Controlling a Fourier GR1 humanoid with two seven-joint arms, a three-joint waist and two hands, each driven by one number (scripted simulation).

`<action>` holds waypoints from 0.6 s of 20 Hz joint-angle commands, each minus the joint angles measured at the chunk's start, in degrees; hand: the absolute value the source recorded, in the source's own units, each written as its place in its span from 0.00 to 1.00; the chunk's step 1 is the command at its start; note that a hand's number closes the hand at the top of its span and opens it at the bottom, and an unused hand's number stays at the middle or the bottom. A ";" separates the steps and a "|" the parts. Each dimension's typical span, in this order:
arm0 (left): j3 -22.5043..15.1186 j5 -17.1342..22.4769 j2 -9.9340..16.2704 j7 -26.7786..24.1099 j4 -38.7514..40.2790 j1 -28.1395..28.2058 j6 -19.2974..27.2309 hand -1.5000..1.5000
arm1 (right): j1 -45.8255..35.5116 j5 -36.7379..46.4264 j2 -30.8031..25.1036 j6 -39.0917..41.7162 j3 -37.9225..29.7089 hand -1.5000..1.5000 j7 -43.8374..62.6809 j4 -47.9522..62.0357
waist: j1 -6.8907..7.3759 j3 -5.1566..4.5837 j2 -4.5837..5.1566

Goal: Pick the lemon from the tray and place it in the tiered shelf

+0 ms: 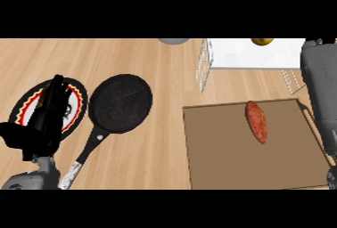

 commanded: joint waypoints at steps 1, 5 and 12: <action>-0.35 -0.60 -0.90 -2.24 -0.41 2.54 0.31 0.50 | 0.05 -3.05 -2.50 -0.17 -1.78 0.00 1.40 -3.15 | -0.40 -0.03 -0.22; 1.56 -0.13 0.96 -1.84 2.18 0.96 -0.58 0.50 | 2.55 -4.58 -4.24 -1.09 -2.98 0.00 7.72 -9.02 | -1.43 -0.06 -0.47; 1.92 0.23 0.34 1.08 -0.38 0.59 0.57 0.50 | 15.25 -9.67 -11.67 9.00 -5.71 0.00 15.96 -22.67 | -2.53 -0.07 -0.78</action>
